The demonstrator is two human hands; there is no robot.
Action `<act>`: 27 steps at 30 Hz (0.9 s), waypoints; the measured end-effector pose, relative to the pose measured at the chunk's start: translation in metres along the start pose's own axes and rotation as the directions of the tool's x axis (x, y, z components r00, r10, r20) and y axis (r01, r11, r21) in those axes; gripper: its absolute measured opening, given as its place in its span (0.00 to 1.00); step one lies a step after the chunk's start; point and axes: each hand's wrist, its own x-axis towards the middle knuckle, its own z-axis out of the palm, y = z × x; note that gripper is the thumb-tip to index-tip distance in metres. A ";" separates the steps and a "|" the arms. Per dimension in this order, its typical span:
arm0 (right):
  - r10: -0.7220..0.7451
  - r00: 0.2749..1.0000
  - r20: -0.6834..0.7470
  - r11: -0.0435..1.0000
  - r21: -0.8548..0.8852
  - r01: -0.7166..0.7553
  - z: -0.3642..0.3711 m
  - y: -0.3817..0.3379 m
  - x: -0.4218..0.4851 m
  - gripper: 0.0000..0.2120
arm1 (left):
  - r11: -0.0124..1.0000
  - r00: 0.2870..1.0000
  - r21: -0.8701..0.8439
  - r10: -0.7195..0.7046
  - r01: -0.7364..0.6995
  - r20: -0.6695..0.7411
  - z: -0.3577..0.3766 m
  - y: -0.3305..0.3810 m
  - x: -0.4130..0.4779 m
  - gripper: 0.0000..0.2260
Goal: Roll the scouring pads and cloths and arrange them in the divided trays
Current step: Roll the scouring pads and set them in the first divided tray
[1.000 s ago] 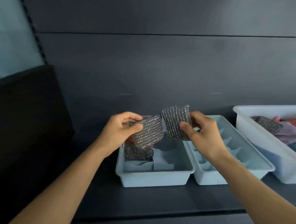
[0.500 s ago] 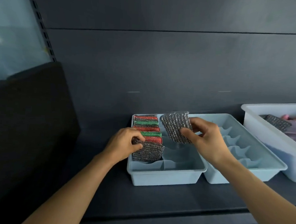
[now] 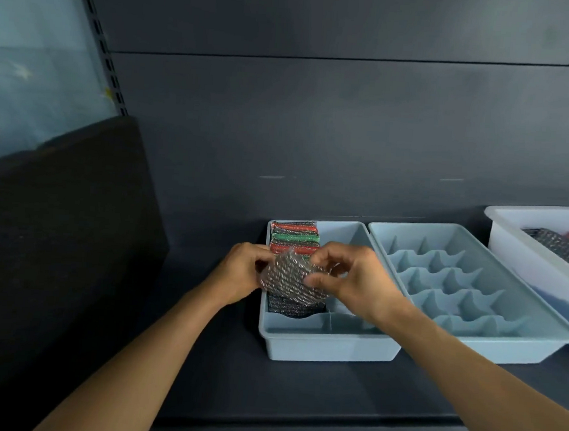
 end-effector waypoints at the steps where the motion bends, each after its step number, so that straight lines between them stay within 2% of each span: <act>1: 0.005 0.999 0.036 0.991 -0.130 -0.001 0.002 0.005 0.000 0.10 | 1.000 1.000 0.009 -0.009 0.009 -0.005 -0.002 -0.001 0.001 0.08; 3: -0.031 0.993 0.114 0.911 -0.405 0.075 0.007 0.011 0.000 0.07 | 0.999 0.999 0.006 -0.045 0.045 -0.014 -0.005 -0.001 0.001 0.08; 5: -0.084 0.982 0.171 0.836 -0.525 0.163 0.013 0.014 0.001 0.08 | 0.996 0.997 -0.026 -0.082 0.082 -0.006 -0.008 -0.003 0.000 0.08; 9: -0.086 0.973 0.213 0.772 -0.603 0.200 0.027 0.015 0.006 0.09 | 0.987 0.988 -0.049 -0.154 0.152 -0.035 -0.006 -0.005 -0.006 0.10; 13: -0.079 0.965 0.250 0.741 -0.633 0.225 0.030 0.016 0.011 0.10 | 0.988 0.987 -0.021 -0.155 0.154 -0.052 -0.002 -0.001 -0.012 0.08; 15: -0.070 0.956 0.284 0.753 -0.614 0.237 0.027 0.018 0.010 0.14 | 0.988 0.986 0.033 -0.149 0.151 -0.071 -0.002 0.003 -0.013 0.08; 17: -0.063 0.955 0.290 0.808 -0.547 0.219 0.016 0.020 0.005 0.19 | 0.989 0.982 0.049 -0.134 0.142 -0.131 0.000 0.013 -0.011 0.08; 19: -0.094 0.970 0.225 0.859 -0.474 0.193 -0.003 0.022 -0.003 0.20 | 0.995 0.975 0.008 -0.098 0.102 -0.199 0.003 0.027 -0.008 0.07; 21: -0.121 0.983 0.138 0.884 -0.436 0.170 -0.027 0.026 -0.011 0.17 | 0.999 0.975 -0.024 -0.052 0.048 -0.218 0.012 0.046 -0.001 0.06; 27: -0.064 0.990 -0.129 0.918 -0.396 0.008 -0.121 0.057 -0.035 0.09 | 0.987 0.988 -0.104 0.110 -0.121 -0.107 0.072 0.125 0.043 0.06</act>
